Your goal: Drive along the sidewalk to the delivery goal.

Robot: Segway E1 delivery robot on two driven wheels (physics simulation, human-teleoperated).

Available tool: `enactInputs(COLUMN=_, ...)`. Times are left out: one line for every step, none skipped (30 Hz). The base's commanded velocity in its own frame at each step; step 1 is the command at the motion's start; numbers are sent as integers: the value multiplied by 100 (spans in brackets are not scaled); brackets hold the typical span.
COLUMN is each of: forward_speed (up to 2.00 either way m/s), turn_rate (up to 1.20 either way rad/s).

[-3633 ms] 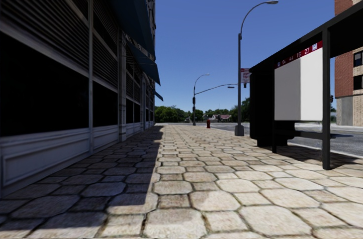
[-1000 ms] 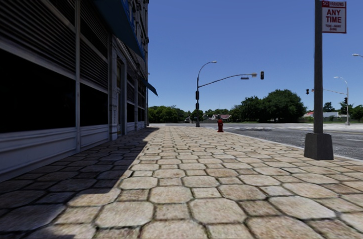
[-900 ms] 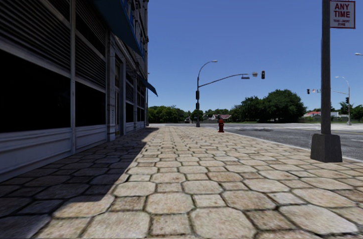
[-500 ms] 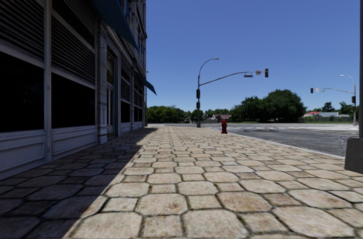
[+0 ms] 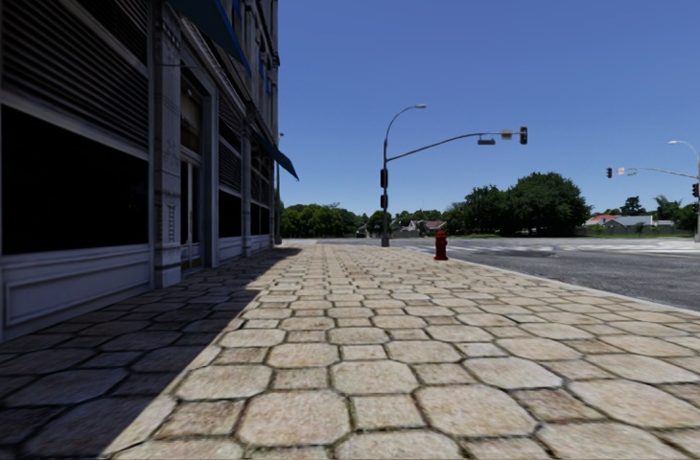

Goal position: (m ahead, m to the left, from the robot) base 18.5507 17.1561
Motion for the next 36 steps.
enactInputs(forward_speed=200, turn_rate=0)
enactInputs(forward_speed=200, turn_rate=0)
enactInputs(forward_speed=200, turn_rate=0)
enactInputs(forward_speed=200, turn_rate=0)
enactInputs(forward_speed=200, turn_rate=0)
enactInputs(forward_speed=200, turn_rate=0)
enactInputs(forward_speed=200, turn_rate=0)
enactInputs(forward_speed=200, turn_rate=0)
enactInputs(forward_speed=200, turn_rate=0)
enactInputs(forward_speed=200, turn_rate=0)
enactInputs(forward_speed=200, turn_rate=0)
enactInputs(forward_speed=200, turn_rate=0)
enactInputs(forward_speed=200, turn_rate=0)
enactInputs(forward_speed=200, turn_rate=0)
enactInputs(forward_speed=200, turn_rate=0)
enactInputs(forward_speed=200, turn_rate=0)
enactInputs(forward_speed=200, turn_rate=0)
enactInputs(forward_speed=200, turn_rate=0)
enactInputs(forward_speed=200, turn_rate=0)
enactInputs(forward_speed=200, turn_rate=0)
enactInputs(forward_speed=200, turn_rate=0)
enactInputs(forward_speed=200, turn_rate=0)
enactInputs(forward_speed=200, turn_rate=0)
enactInputs(forward_speed=200, turn_rate=0)
enactInputs(forward_speed=200, turn_rate=0)
enactInputs(forward_speed=200, turn_rate=0)
enactInputs(forward_speed=200, turn_rate=0)
enactInputs(forward_speed=200, turn_rate=0)
enactInputs(forward_speed=200, turn_rate=0)
enactInputs(forward_speed=200, turn_rate=0)
enactInputs(forward_speed=200, turn_rate=0)
enactInputs(forward_speed=200, turn_rate=0)
enactInputs(forward_speed=200, turn_rate=0)
enactInputs(forward_speed=200, turn_rate=0)
enactInputs(forward_speed=200, turn_rate=0)
enactInputs(forward_speed=200, turn_rate=0)
